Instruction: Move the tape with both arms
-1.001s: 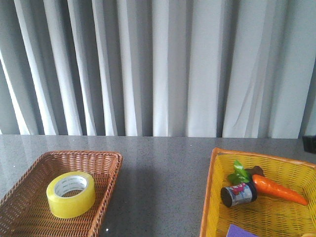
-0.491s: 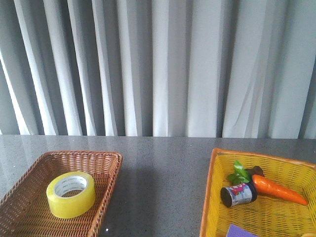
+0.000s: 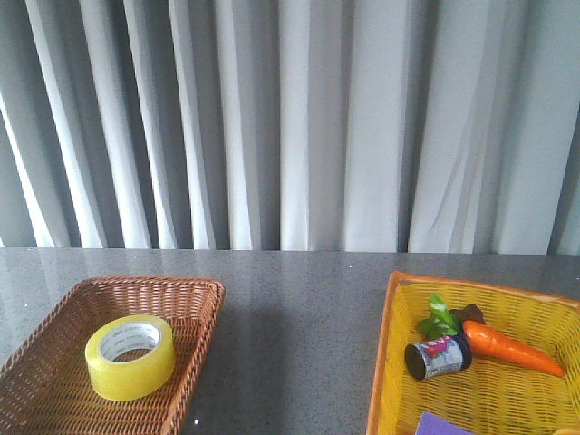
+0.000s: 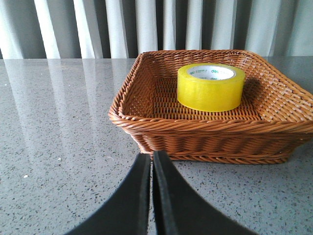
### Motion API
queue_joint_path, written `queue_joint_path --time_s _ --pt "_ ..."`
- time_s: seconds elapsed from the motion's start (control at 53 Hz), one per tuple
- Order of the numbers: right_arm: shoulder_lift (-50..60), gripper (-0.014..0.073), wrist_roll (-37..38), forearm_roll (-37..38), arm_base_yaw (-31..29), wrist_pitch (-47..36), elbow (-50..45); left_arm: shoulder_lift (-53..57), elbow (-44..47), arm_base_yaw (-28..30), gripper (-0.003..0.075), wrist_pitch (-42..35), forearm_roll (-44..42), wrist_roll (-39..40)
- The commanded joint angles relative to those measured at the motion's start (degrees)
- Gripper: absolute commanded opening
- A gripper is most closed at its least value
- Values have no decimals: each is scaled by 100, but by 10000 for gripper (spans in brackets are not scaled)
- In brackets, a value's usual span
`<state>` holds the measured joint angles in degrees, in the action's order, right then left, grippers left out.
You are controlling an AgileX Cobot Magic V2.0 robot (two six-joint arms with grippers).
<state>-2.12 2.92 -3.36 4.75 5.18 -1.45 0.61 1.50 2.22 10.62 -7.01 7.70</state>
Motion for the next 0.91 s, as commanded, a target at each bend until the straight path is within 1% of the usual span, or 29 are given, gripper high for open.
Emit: queue_joint_path --time_s 0.0,0.132,0.415,0.699,0.887 --pt "197 -8 -36 16 -12 -191 -44 100 -132 3 -6 -431 12 11" --pt "368 -8 -38 90 -84 2 -51 100 -132 3 -6 -431 12 11" --pt "368 -8 4 83 -927 54 -51 100 -132 3 -6 -431 12 11" --pt "368 -8 -30 678 -945 48 -51 100 -132 3 -6 -431 12 11" --pt "368 -8 -63 750 -945 48 -51 100 -132 3 -6 -431 12 11"
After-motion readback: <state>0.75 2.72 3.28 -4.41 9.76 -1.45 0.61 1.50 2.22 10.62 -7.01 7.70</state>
